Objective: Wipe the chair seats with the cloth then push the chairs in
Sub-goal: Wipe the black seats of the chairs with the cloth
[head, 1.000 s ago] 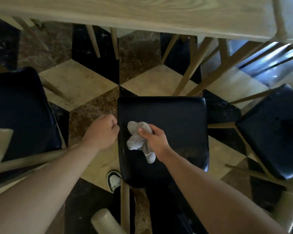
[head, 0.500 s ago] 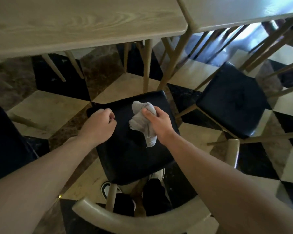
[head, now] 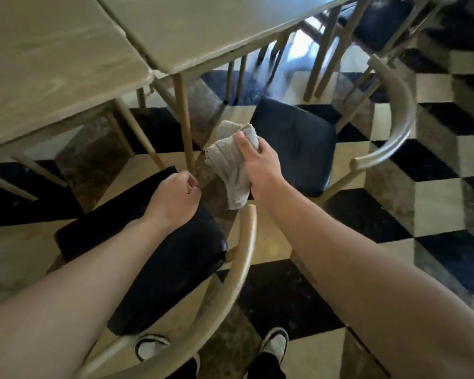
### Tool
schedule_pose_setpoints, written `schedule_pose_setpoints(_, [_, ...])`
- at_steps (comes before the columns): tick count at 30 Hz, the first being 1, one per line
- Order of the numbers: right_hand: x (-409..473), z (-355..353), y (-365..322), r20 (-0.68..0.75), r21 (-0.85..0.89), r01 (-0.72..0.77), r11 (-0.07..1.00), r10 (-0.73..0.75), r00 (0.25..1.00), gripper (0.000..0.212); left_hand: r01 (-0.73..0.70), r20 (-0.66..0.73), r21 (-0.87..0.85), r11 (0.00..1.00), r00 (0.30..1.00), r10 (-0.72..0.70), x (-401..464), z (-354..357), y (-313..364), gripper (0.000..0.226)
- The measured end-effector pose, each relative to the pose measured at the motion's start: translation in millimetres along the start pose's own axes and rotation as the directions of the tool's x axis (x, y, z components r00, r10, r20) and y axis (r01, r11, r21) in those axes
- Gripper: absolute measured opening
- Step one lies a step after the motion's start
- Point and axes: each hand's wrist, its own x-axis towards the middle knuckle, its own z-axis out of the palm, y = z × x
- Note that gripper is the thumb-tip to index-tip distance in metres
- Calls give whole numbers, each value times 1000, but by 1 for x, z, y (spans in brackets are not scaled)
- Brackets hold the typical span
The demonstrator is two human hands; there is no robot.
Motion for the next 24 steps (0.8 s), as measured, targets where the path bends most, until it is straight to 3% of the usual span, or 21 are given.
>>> schedule_pose_setpoints(6, [11,-162,-31,-162,-30,32,999,-36,986,23,-99,62,26,995,993,98,8,79,150,5])
schedule_pose_setpoints(14, [27,-325,-64,-216,-153,128,980,-160,963,22,-142,135,91,986,982,129,27,147,288,11])
schedule_pose_setpoints(18, [51,-349,-73,-144,-306,203,930,-256,956,10,-174,140,73,982,977,163,61,160,315,5])
schedule_pose_setpoints(20, [71,-346,-69,-57,-403,252,880,-299,953,14,-178,136,79,981,977,167,78,163,320,4])
schedule_pose_setpoints(24, [107,-334,-46,217,-663,328,673,-247,944,26,-103,147,134,986,986,83,113,169,317,11])
